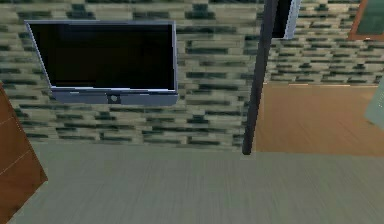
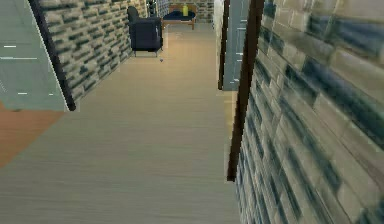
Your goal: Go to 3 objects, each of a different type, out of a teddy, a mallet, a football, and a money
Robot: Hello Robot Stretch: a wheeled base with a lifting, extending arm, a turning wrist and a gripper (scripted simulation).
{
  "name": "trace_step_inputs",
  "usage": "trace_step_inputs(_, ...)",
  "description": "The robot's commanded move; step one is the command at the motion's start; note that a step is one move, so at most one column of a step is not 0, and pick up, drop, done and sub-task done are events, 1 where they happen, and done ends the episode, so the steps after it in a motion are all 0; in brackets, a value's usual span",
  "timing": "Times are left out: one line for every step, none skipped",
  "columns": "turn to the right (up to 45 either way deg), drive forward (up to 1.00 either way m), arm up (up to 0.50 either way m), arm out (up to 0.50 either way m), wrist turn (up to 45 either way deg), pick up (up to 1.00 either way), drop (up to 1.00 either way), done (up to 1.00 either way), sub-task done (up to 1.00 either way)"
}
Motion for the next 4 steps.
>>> trace_step_inputs(0.0, 0.25, 0.0, 0.0, 0.0, 0.0, 0.0, 0.0, 0.0)
trace_step_inputs(-45.0, 0.0, 0.0, 0.0, 0.0, 0.0, 0.0, 0.0, 0.0)
trace_step_inputs(-36.0, 0.0, 0.0, 0.0, 0.0, 0.0, 0.0, 0.0, 0.0)
trace_step_inputs(-3.0, 0.0, 0.0, 0.0, 0.0, 0.0, 0.0, 0.0, 0.0)
